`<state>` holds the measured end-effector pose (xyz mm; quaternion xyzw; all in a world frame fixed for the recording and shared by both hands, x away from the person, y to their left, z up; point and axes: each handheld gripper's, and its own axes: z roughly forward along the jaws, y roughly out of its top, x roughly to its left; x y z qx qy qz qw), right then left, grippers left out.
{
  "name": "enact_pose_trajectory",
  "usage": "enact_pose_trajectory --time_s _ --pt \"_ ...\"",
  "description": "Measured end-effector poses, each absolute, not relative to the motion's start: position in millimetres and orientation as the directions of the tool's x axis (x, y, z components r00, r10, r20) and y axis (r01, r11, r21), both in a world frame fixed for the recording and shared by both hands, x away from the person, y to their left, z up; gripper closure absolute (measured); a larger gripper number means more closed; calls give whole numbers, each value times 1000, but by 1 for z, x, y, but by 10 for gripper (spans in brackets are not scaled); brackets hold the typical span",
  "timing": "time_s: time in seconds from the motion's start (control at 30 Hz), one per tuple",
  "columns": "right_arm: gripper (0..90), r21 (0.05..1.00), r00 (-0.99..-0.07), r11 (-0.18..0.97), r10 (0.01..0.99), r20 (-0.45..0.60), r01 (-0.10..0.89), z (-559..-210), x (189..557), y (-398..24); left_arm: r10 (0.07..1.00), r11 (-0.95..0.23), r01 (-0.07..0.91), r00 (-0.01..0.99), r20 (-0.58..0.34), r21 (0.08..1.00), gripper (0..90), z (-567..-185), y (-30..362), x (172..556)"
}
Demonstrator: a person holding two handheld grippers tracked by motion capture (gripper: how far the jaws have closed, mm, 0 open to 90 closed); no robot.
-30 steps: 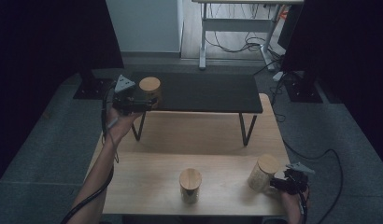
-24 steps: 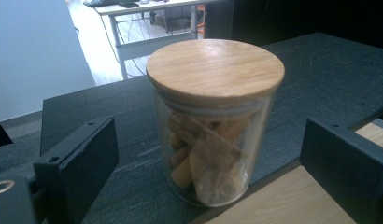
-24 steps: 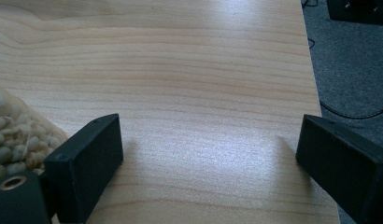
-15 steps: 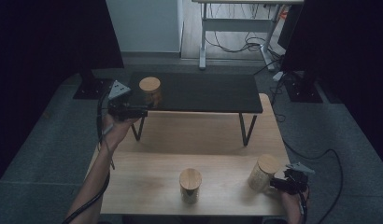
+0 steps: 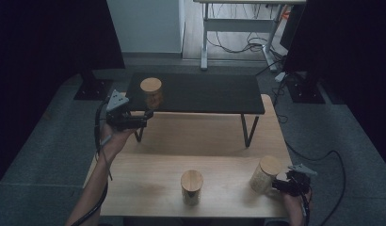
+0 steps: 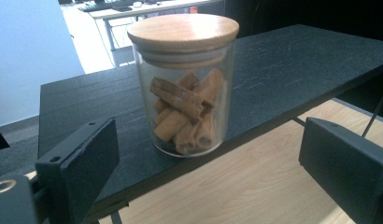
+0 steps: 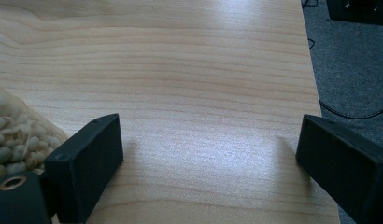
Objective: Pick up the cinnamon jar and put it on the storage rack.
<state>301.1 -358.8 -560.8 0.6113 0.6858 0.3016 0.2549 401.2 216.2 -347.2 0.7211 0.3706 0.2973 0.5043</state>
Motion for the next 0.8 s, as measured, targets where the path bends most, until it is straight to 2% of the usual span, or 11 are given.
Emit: enact_pose_trajectory --time_s 0.8 --pt "69 725 -122 71 992 19 685 -561 301 -359 822 -223 237 567 51 945 49 -377 213 379"
